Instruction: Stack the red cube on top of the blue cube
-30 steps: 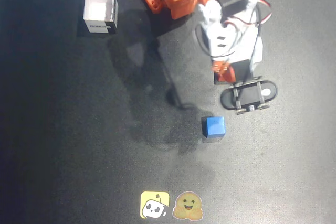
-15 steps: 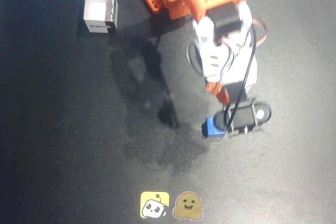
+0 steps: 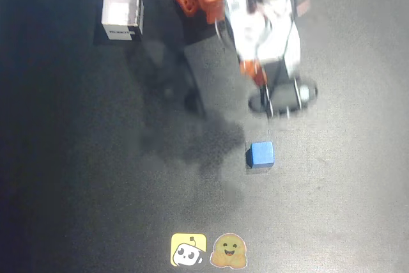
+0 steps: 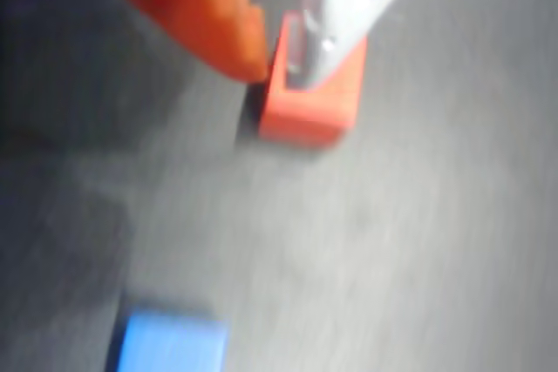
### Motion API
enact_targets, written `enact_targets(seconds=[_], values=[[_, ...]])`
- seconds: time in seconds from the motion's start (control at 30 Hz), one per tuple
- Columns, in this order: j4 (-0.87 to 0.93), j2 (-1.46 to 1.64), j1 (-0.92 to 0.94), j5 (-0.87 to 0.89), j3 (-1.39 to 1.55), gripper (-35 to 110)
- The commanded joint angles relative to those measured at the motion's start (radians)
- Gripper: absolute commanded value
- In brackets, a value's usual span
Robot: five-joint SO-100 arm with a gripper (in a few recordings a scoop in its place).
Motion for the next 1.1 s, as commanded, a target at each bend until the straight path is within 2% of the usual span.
enact_targets(seconds=[0.0, 0.3, 0.53, 0.77, 1.07], values=[[0.017, 0.143, -0.006, 0.0, 0.086, 0], [-0.02, 0.196, -0.078, 0.057, 0.227, 0], [-0.149, 0.175, -0.143, 0.115, 0.336, 3], [-0.256, 0.103, -0.149, 0.13, 0.411, 12], [-0.448, 0.054, -0.209, 0.244, 0.565, 14]])
